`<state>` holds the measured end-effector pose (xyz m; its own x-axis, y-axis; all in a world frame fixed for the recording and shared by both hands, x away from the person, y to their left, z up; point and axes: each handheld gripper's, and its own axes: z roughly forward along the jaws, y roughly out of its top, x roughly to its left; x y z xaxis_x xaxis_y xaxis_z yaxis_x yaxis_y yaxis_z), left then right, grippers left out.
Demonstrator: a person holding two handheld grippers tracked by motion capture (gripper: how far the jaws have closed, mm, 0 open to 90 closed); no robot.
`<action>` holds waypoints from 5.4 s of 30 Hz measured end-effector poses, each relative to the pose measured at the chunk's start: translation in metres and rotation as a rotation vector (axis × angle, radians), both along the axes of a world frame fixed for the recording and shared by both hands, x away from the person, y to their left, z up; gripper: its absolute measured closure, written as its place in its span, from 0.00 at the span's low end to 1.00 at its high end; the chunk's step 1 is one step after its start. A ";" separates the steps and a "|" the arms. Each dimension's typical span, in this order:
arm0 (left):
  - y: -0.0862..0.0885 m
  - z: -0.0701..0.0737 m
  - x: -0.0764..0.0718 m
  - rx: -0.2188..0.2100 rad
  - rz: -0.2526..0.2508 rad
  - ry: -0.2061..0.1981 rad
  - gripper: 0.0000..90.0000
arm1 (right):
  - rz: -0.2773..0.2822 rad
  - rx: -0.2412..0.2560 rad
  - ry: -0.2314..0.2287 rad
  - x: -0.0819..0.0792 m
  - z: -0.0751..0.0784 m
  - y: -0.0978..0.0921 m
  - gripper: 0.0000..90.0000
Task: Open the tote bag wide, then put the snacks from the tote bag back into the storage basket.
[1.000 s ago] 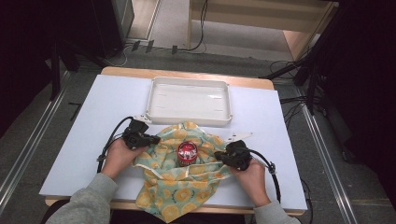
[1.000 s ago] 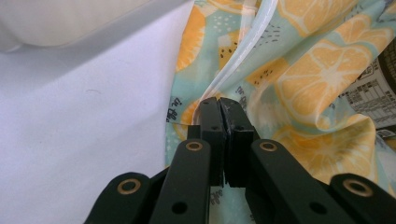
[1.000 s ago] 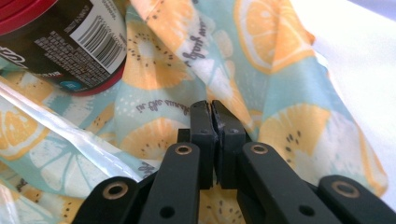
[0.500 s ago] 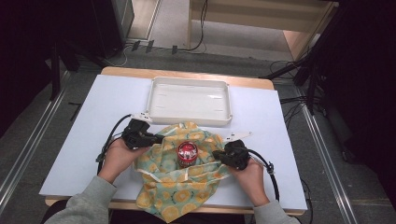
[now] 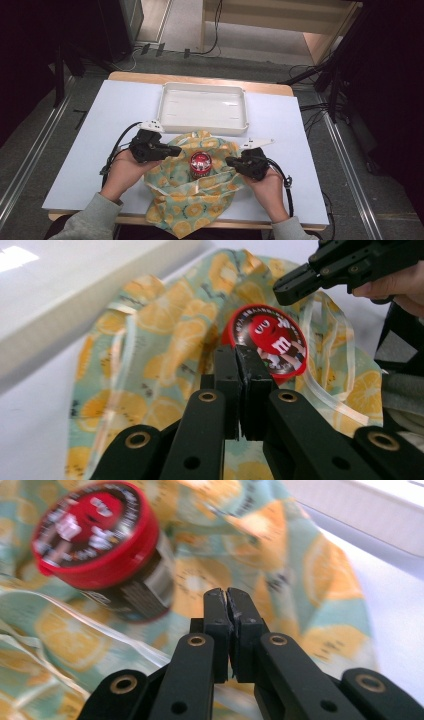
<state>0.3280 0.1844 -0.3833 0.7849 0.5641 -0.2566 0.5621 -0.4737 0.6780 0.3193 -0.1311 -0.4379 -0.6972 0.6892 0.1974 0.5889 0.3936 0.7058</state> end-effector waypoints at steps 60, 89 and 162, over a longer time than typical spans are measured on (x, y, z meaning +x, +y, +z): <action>-0.018 -0.059 0.057 0.089 0.091 0.036 0.98 | 0.119 0.006 0.047 -0.035 -0.014 0.001 0.99; -0.004 -0.025 0.032 -0.017 0.006 0.063 0.64 | 0.068 0.061 -0.003 -0.022 0.000 -0.009 0.75; -0.018 -0.053 0.004 -0.036 -0.166 0.040 0.32 | 0.047 0.107 0.013 -0.018 0.000 -0.023 0.49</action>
<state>0.3318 0.1662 -0.4364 0.8553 0.4170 -0.3075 0.5050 -0.5384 0.6746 0.3015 -0.1538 -0.4382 -0.7249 0.6306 0.2773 0.5814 0.3441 0.7373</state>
